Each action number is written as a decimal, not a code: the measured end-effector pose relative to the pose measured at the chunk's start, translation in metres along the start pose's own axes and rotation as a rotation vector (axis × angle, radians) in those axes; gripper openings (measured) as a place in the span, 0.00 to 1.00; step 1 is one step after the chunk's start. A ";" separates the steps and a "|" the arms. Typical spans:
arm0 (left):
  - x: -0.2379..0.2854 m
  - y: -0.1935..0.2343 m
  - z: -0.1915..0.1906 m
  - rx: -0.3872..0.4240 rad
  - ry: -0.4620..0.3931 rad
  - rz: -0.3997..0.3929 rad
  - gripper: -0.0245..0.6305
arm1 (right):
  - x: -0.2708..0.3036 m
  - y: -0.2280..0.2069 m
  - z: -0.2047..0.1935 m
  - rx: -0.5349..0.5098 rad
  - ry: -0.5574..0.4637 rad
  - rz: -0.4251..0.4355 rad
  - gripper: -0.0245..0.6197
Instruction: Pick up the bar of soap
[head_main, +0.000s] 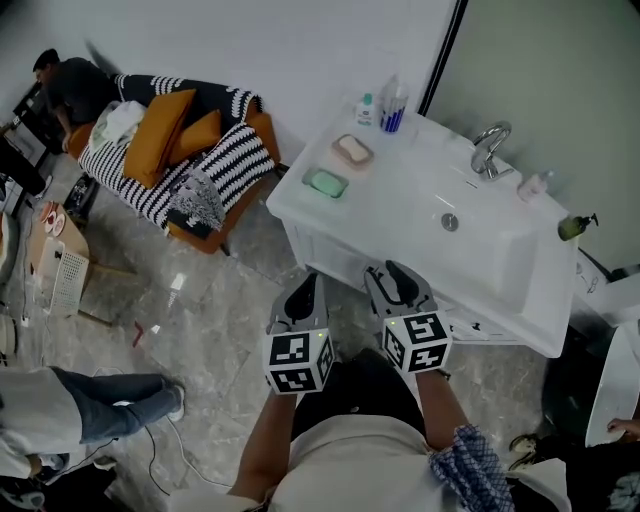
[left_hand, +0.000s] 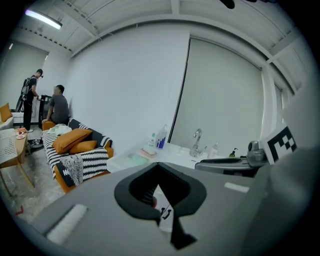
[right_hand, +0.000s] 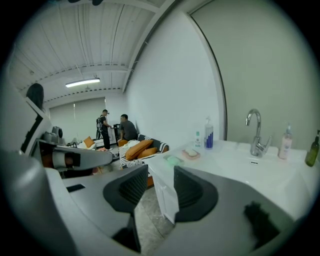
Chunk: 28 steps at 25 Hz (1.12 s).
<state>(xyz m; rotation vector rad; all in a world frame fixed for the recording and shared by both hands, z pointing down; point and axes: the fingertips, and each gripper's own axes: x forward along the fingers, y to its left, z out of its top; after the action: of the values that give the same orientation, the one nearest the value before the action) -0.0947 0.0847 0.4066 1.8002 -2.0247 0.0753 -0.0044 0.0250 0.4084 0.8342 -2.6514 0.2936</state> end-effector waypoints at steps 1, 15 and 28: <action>0.001 0.003 0.001 0.001 0.001 0.002 0.04 | 0.003 -0.002 0.001 0.002 -0.001 -0.005 0.28; 0.047 0.043 0.019 0.007 -0.006 0.061 0.04 | 0.063 -0.034 0.027 -0.036 -0.024 -0.011 0.28; 0.139 0.061 0.042 -0.016 0.036 0.099 0.04 | 0.141 -0.096 0.045 -0.019 0.044 0.029 0.28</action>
<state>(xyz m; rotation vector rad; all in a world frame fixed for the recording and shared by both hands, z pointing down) -0.1738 -0.0489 0.4317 1.6770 -2.0823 0.1189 -0.0682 -0.1382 0.4304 0.7755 -2.6230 0.2898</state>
